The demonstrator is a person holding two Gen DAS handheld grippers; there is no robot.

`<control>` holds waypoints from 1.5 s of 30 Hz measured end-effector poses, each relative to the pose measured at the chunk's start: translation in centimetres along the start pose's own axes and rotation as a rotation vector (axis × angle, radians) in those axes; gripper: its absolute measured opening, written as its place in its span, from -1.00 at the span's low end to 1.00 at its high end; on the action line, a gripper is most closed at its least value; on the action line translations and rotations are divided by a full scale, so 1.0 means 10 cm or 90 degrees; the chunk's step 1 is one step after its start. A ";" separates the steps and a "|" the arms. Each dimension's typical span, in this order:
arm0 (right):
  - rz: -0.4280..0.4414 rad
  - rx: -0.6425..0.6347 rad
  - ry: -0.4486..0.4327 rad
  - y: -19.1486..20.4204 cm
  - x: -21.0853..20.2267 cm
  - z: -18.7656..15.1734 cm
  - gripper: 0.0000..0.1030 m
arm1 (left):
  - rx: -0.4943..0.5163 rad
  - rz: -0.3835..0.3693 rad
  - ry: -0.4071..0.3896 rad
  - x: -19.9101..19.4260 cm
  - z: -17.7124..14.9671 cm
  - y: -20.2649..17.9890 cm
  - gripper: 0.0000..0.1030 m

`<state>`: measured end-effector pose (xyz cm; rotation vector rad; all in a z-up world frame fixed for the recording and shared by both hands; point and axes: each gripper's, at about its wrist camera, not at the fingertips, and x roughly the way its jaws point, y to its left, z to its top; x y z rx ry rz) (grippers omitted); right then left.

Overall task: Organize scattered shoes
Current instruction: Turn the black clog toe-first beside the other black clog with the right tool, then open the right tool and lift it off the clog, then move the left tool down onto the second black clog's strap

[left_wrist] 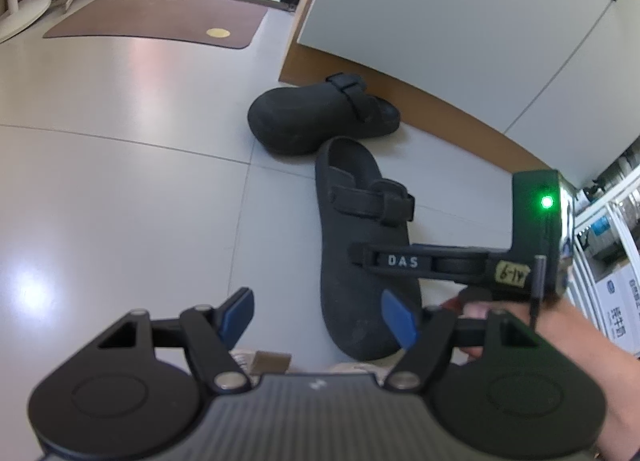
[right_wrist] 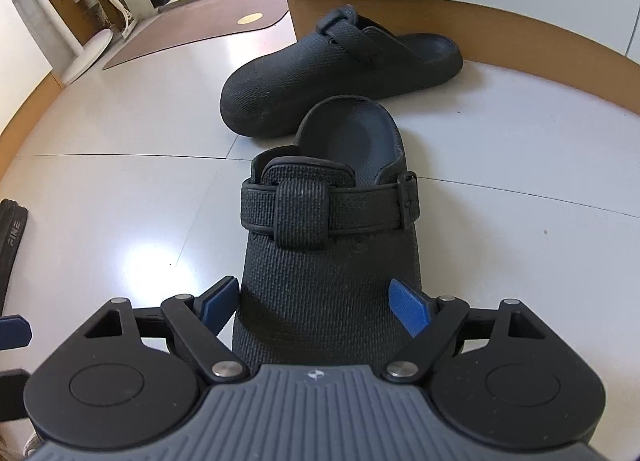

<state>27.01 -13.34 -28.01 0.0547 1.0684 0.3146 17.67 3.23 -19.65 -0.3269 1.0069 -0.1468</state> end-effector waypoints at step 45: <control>0.101 0.075 -0.141 -0.63 -2.00 -0.77 0.75 | 0.207 0.111 -0.003 0.14 1.01 -0.70 0.43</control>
